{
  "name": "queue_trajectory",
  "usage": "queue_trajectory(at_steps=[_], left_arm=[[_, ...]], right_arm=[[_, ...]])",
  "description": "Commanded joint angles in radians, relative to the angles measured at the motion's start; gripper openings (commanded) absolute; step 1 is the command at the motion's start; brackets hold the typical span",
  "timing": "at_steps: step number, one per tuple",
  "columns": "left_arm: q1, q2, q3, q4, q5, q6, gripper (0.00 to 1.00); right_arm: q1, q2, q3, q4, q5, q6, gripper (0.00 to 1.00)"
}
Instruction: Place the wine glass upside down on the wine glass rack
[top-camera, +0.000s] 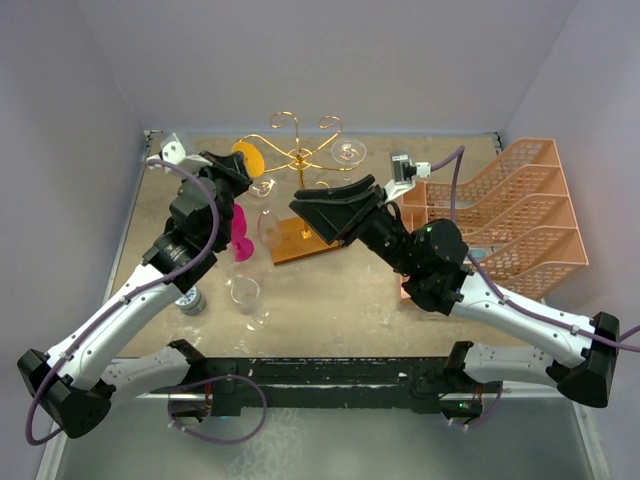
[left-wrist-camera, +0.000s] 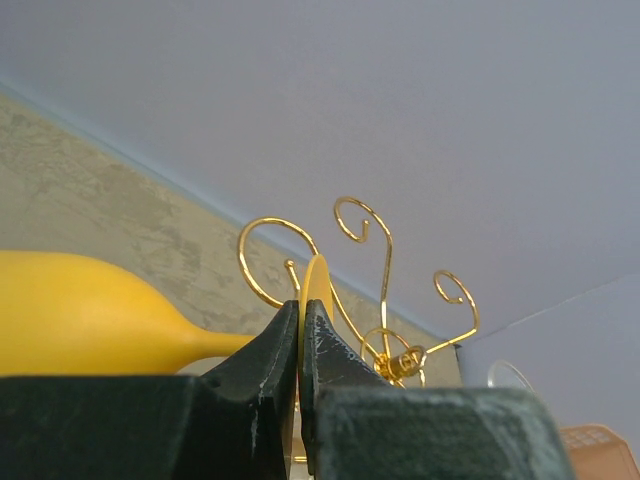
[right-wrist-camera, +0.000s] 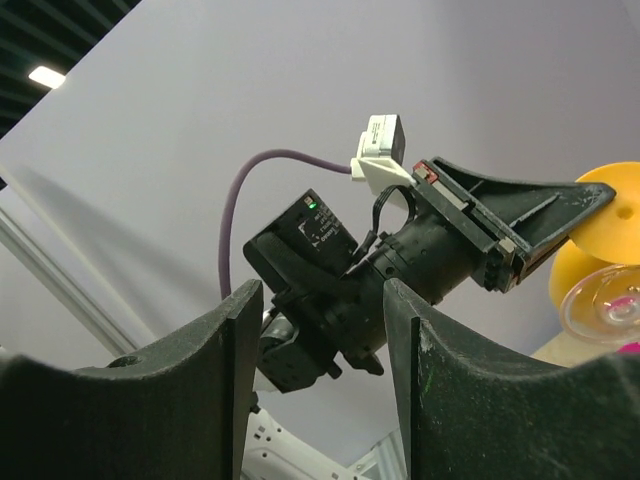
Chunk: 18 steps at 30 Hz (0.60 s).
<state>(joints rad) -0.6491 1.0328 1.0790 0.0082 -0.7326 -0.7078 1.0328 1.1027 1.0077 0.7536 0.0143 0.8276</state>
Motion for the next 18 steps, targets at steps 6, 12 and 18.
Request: queue_trajectory(at_steps=[6, 12, 18], left_arm=[[0.015, -0.011, 0.045, 0.076, 0.121, -0.065, 0.0], [0.032, 0.009, 0.073, 0.081, 0.186, -0.123, 0.0], [0.047, 0.027, 0.112, 0.052, 0.194, -0.171, 0.0]], right_arm=[[-0.002, -0.011, -0.014, 0.053, -0.008, 0.027, 0.53], [-0.002, -0.013, -0.018, 0.051, -0.015, 0.032, 0.52], [-0.002, -0.017, 0.006, 0.038, -0.03, 0.005, 0.52]])
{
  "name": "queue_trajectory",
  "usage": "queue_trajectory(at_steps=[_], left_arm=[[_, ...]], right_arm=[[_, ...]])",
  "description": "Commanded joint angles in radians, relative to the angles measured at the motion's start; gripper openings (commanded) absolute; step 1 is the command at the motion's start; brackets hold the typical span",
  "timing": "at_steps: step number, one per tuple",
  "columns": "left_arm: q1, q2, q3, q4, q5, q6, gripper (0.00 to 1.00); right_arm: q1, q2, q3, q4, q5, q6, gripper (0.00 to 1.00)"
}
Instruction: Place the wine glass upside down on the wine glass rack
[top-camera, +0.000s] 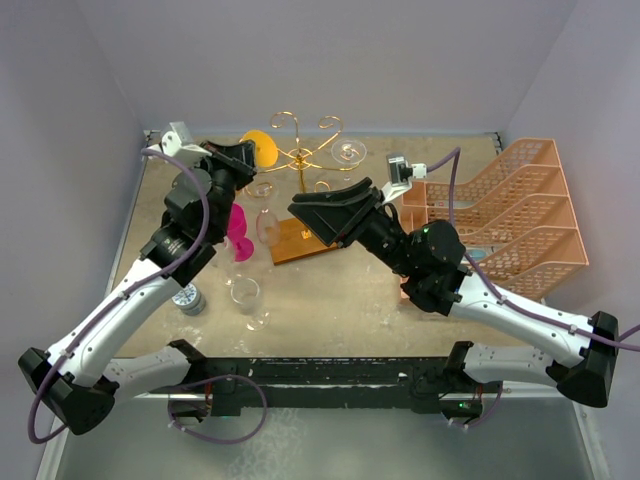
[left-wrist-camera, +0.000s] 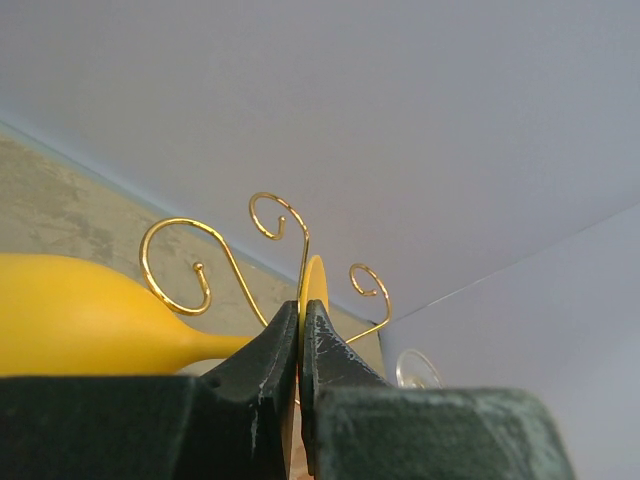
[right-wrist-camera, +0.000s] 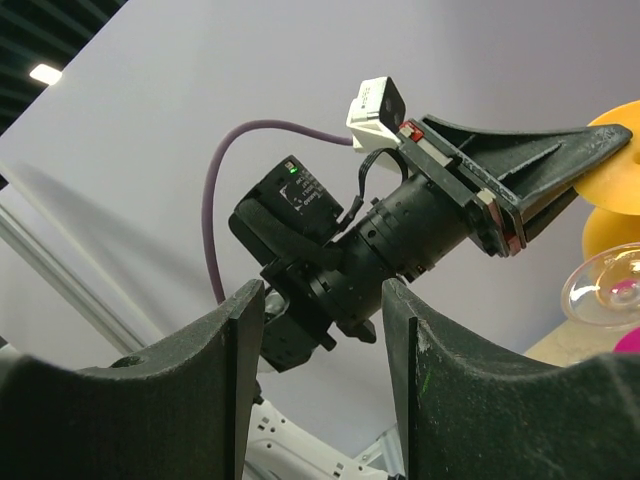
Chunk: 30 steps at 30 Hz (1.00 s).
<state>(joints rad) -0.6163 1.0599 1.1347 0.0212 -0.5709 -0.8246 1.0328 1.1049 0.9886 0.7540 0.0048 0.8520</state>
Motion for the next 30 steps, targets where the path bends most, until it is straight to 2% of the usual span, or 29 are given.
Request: queue_trajectory(at_steps=[1, 11, 22, 30], left_arm=[[0.017, 0.003, 0.054, 0.036, 0.038, -0.066, 0.0], [0.027, -0.018, -0.044, 0.089, 0.056, -0.156, 0.0], [0.091, 0.062, -0.013, 0.146, 0.162, -0.2, 0.0], [0.126, 0.105, 0.032, 0.167, 0.164, -0.193, 0.0]], right_arm=[[-0.002, -0.02, 0.026, 0.032, -0.017, -0.022, 0.52], [-0.002, -0.028, 0.018, 0.016, -0.004, -0.013, 0.52], [-0.002, -0.035, 0.015, 0.013, -0.009, -0.008, 0.52], [-0.002, -0.046, 0.012, 0.004, 0.006, -0.008, 0.52]])
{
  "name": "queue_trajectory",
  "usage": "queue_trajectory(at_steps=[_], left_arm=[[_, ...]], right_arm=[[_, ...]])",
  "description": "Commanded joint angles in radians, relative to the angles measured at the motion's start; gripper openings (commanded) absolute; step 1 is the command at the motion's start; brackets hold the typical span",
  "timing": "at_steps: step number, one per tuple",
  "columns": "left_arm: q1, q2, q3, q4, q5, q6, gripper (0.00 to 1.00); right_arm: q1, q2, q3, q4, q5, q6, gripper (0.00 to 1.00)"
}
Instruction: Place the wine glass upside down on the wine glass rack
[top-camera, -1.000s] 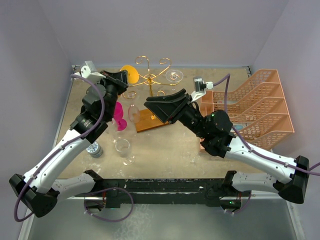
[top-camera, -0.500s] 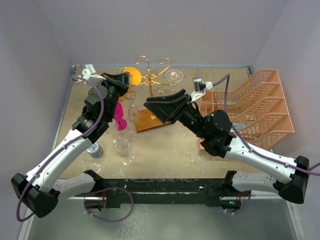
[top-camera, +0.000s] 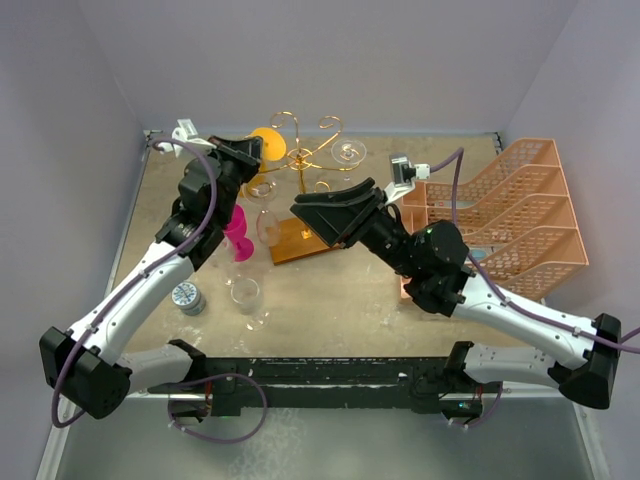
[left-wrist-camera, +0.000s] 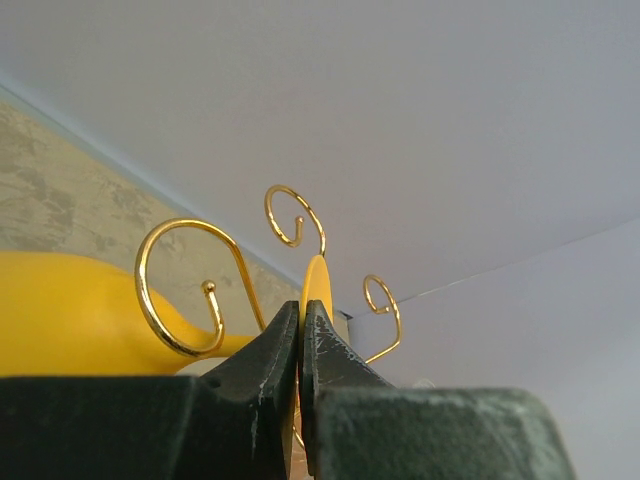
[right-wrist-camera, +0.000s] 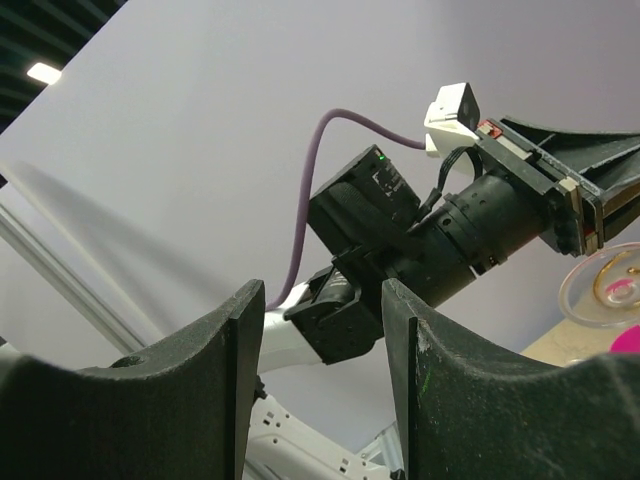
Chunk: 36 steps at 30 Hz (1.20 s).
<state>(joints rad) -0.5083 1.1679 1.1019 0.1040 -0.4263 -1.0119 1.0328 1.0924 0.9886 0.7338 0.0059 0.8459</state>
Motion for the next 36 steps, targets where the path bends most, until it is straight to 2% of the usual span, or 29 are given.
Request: queue_trajectory(at_steps=[1, 7, 18, 36], left_arm=[[0.023, 0.001, 0.065, 0.089, 0.016, -0.006, 0.0], [0.087, 0.018, 0.073, 0.1, 0.011, -0.021, 0.0], [0.172, 0.018, 0.047, 0.115, 0.106, -0.075, 0.0], [0.184, -0.089, -0.02, -0.024, 0.148, -0.085, 0.0]], right_arm=[[-0.002, -0.037, 0.01, 0.024, 0.011, 0.0, 0.52], [-0.002, -0.053, -0.006, 0.023, 0.025, 0.012, 0.52], [-0.002, -0.055, -0.019, 0.022, 0.024, 0.019, 0.52], [-0.002, -0.016, -0.022, 0.031, 0.017, 0.024, 0.52]])
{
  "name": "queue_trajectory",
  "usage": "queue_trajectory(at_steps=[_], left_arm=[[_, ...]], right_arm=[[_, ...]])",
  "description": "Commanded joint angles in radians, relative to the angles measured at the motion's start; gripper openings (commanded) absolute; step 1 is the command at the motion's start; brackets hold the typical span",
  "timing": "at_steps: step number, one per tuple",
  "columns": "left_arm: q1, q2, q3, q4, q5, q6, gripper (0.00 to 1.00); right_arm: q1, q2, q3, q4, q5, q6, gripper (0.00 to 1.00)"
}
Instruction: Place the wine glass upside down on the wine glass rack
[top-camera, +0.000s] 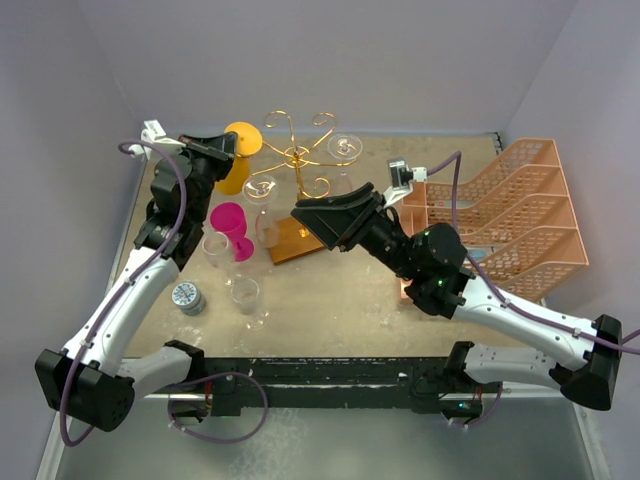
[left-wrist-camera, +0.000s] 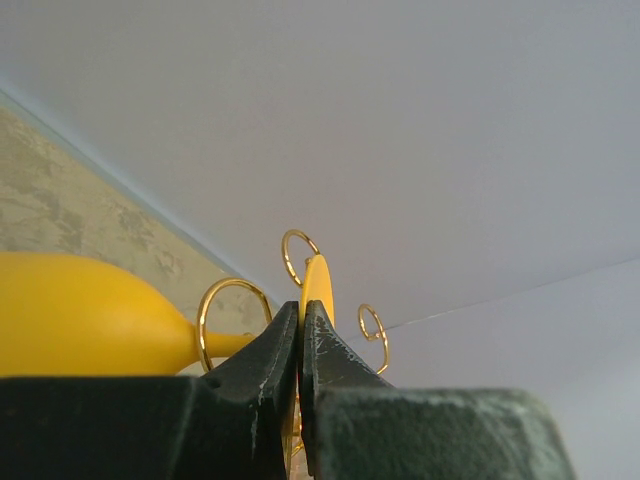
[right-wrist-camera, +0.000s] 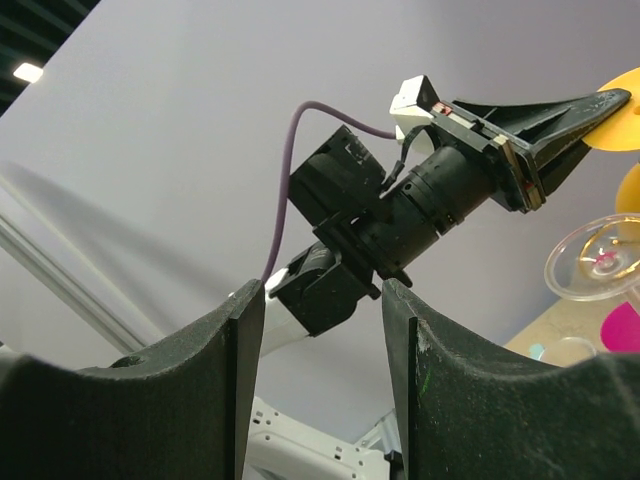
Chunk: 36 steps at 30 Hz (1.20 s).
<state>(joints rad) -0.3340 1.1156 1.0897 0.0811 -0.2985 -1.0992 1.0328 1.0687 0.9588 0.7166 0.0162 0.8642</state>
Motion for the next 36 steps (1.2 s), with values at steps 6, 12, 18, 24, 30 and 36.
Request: queue_trajectory(at_steps=[6, 12, 18, 24, 30, 36], left_arm=[[0.01, -0.058, -0.053, -0.008, 0.045, -0.011, 0.02], [0.013, -0.073, -0.054, -0.045, 0.015, -0.001, 0.09], [0.014, -0.118, -0.044, -0.12, -0.049, 0.051, 0.29], [0.014, -0.134, 0.043, -0.277, -0.031, 0.151, 0.49], [0.015, -0.2, 0.09, -0.444, -0.06, 0.303, 0.55], [0.013, -0.27, 0.077, -0.658, -0.082, 0.454, 0.55]], right_arm=[[-0.002, 0.014, 0.007, 0.037, 0.014, 0.009, 0.51], [-0.002, 0.012, 0.009, 0.028, 0.011, 0.02, 0.51], [-0.002, -0.003, 0.012, -0.006, 0.044, 0.045, 0.51], [-0.002, -0.003, 0.007, -0.02, 0.07, 0.045, 0.51], [-0.002, 0.007, -0.002, -0.024, 0.078, 0.048, 0.51], [-0.002, -0.008, -0.006, -0.023, 0.108, 0.045, 0.51]])
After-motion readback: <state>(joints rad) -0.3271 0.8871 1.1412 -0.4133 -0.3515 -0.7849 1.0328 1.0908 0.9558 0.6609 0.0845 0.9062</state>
